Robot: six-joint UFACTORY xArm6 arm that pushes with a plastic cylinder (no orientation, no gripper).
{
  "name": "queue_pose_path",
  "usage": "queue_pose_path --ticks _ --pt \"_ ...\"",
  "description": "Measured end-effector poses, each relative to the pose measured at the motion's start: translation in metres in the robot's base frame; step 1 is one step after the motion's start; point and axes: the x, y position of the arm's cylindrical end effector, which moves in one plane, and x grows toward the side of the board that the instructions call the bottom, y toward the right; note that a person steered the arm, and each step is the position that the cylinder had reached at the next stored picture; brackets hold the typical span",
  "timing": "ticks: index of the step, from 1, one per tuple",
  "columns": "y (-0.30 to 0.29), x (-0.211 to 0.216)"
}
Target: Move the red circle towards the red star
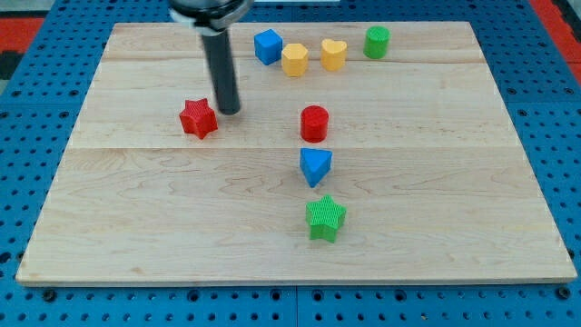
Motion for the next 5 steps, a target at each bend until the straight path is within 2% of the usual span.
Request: queue_pose_path --ticks 1,2,3,4,5 --pt "0.055 -0.033" --pt "0.127 -0.029" --pt "0.179 0.013" --pt "0.152 0.072" --pt "0.060 0.052"
